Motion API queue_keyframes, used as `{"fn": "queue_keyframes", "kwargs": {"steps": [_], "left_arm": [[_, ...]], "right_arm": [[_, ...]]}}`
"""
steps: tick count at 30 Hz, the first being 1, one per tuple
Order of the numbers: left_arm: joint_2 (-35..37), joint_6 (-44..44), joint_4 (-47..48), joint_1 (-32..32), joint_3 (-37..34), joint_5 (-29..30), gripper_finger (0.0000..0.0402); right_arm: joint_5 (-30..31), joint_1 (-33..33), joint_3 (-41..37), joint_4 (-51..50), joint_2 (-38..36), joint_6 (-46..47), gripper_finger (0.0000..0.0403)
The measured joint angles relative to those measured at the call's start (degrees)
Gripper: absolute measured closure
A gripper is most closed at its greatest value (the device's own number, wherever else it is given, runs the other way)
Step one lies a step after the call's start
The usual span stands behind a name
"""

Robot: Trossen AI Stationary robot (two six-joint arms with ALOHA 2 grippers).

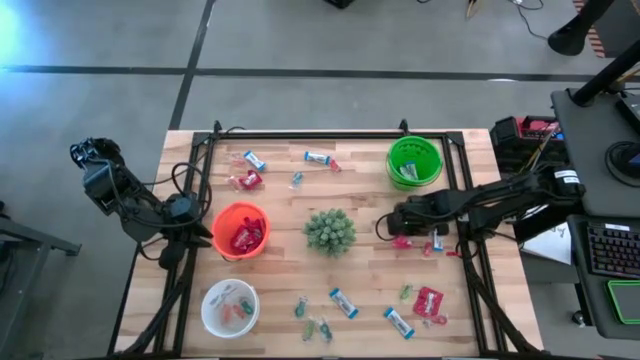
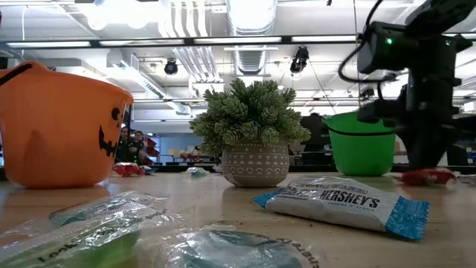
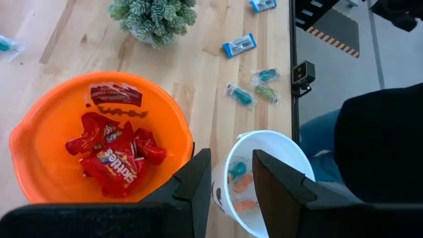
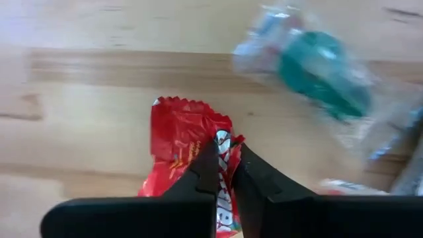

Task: Sort candy
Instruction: Put the red candy into the orange bucket

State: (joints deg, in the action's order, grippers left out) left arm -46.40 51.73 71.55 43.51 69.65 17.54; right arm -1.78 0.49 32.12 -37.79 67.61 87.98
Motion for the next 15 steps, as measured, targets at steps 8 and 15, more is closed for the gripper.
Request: {"fn": "queue_keyframes", "kwargs": {"steps": [8,15], "left_arm": [[0.0,1.5,0.0,0.0,0.0,0.0,0.0309],[0.0,1.4,0.0,0.0,0.0,4.6,0.0309]], "right_arm": [[0.5,0.0,10.6,-8.9,-1.1,-6.0,0.0389],[8.8,0.0,24.4,-13.7,-1.1,-12.2,0.0390]]}}
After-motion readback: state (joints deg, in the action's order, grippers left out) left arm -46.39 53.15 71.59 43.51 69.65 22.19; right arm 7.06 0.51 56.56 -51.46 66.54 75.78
